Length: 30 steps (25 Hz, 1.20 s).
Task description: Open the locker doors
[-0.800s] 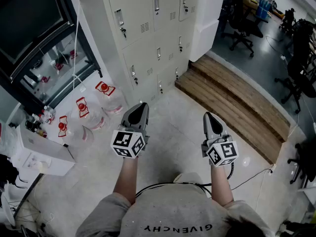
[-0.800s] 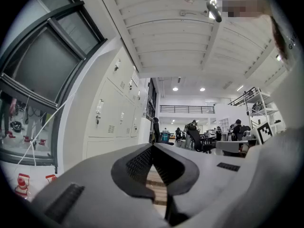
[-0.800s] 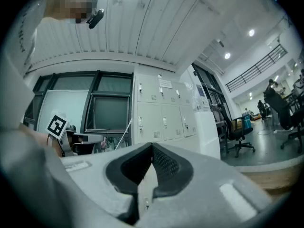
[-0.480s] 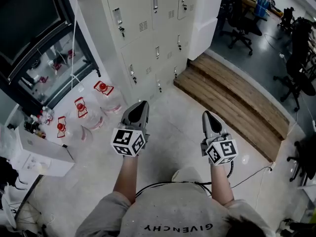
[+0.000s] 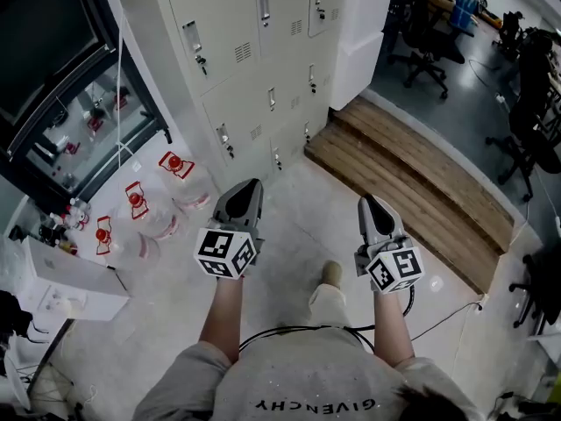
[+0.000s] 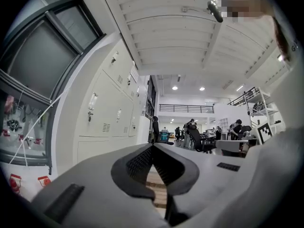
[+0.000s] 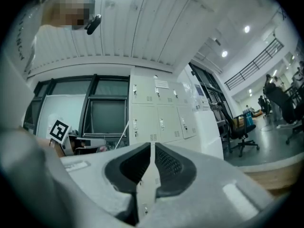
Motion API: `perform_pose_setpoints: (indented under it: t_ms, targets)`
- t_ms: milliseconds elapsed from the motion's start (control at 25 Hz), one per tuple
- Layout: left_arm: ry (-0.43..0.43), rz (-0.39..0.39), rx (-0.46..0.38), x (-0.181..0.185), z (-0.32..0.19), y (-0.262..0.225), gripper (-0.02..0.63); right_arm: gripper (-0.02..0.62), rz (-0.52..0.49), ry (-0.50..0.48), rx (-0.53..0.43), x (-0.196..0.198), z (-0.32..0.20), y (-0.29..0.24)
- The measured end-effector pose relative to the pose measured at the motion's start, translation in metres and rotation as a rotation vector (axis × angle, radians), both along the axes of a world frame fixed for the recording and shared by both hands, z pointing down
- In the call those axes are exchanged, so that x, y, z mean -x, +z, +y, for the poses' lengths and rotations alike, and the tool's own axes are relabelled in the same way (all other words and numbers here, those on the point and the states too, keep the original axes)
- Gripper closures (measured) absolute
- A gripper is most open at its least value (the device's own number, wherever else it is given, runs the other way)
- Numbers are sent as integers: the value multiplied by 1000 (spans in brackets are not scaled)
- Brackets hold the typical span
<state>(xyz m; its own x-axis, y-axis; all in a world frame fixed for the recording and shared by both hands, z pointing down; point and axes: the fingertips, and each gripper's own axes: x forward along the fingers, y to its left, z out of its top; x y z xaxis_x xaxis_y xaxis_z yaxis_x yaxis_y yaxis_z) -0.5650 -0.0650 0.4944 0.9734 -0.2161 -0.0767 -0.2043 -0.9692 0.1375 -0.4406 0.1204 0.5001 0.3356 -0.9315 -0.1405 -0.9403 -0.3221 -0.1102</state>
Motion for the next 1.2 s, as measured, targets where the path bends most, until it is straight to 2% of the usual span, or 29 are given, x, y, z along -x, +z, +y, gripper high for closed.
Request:
perform_pose_setpoints:
  t_ms: [280, 720, 920, 1200]
  targets:
    - [-35, -7, -6, -102, -35, -9, 607, 552, -24, -86, -18, -96, -44, -3]
    - [-66, 26, -6, -282, -72, -34, 607, 563, 1, -209, -33, -258, -102, -30]
    - [-62, 47, -17, -335, -77, -45, 607, 572, 14, -250, -53, -308, -120, -44]
    - [-70, 39, -11, -390, -103, -60, 607, 581, 29, -322, -83, -350, -161, -64]
